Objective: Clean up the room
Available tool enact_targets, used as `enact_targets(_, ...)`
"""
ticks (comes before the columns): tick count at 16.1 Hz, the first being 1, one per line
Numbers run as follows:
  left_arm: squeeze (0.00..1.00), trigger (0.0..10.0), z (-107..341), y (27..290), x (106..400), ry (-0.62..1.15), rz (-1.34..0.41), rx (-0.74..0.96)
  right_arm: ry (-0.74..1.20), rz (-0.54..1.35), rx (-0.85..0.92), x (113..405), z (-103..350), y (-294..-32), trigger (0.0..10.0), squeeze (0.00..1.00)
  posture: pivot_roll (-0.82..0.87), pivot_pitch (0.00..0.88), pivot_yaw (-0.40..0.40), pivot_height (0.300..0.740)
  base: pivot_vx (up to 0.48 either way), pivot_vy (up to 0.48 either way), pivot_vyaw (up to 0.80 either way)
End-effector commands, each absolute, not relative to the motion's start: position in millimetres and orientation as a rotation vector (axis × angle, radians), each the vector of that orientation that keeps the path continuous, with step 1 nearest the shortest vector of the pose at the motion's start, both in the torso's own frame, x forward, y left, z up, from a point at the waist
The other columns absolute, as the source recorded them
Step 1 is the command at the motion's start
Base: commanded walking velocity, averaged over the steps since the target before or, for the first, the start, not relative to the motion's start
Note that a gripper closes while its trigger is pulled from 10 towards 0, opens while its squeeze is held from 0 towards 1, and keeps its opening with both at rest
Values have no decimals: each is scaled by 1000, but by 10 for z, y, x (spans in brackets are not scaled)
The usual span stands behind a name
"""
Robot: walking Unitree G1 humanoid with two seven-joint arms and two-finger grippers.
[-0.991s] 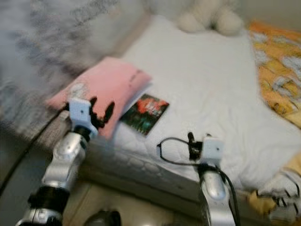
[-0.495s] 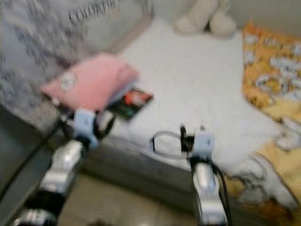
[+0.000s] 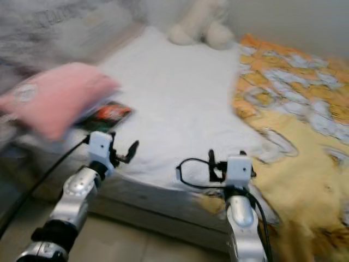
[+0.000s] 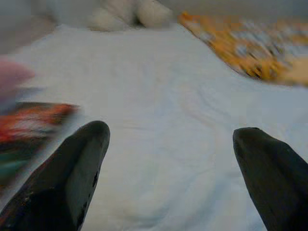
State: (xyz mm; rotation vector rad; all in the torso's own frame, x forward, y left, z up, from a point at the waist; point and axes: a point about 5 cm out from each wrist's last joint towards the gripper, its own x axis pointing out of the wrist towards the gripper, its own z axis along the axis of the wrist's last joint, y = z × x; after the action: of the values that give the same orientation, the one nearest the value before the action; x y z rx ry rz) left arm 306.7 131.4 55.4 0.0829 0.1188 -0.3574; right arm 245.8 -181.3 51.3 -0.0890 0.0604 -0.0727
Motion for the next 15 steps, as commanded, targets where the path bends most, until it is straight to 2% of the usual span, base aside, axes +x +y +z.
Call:
enact_targets(1,0,10000,586,1262,3130,122,-357,169,65,-78,-97,2471,502,-1826,10000,1000,-9,0,-21,736,0,0,-544)
enact_targets(5,0,10000,613,1296,3144,119,-360,140,54,-70,-96,2492,510,-1795,10000,1000,2,0,-10,736,0,0,-547)
enact_targets(9,0,10000,632,1261,3135,98,-397,155,71,-82,-96,2474,468,-1875,10000,1000,4,0,-1,736,0,0,-550)
enact_targets(15,0,10000,559,1348,3134,137,-378,181,84,-43,-102,2438,445,-1826,10000,1000,7,0,-21,736,0,0,-548)
